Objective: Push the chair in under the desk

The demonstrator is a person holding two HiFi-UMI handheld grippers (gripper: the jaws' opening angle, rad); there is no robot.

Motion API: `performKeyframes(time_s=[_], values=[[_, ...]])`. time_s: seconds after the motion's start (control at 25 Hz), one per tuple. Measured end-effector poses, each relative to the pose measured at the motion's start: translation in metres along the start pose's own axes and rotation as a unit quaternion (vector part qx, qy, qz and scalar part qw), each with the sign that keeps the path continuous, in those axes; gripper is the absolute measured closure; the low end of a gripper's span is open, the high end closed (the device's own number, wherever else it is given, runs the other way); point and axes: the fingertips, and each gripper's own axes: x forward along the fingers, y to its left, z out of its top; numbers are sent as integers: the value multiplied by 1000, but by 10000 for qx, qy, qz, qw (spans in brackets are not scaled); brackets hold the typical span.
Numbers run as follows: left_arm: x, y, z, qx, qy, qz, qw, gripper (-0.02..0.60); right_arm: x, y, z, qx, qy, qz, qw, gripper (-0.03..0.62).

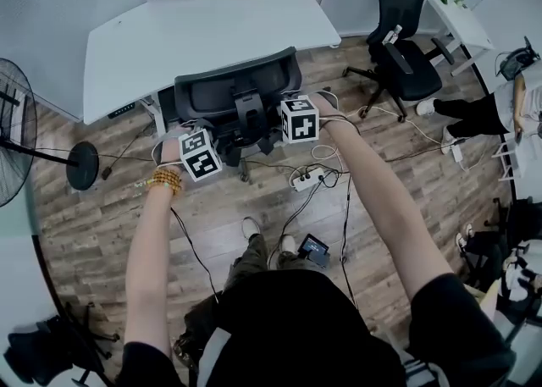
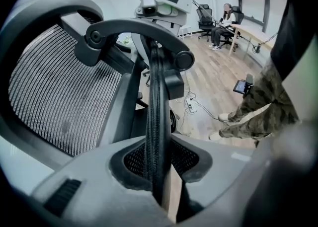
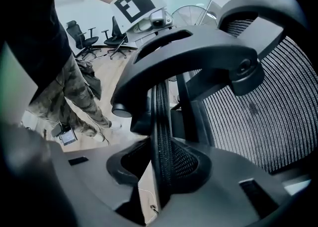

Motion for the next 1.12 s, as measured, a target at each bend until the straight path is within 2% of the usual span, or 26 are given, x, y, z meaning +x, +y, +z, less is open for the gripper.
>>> performKeyframes(time_s=[0.52,1.12], values=[[3,31,-20,146,-16,21,9999,477,13,-29,13,90,1,-67,9999,485],[4,43,-22,30,11,-85,10000,478,17,-46,17,-31,-98,-64,9999,485]])
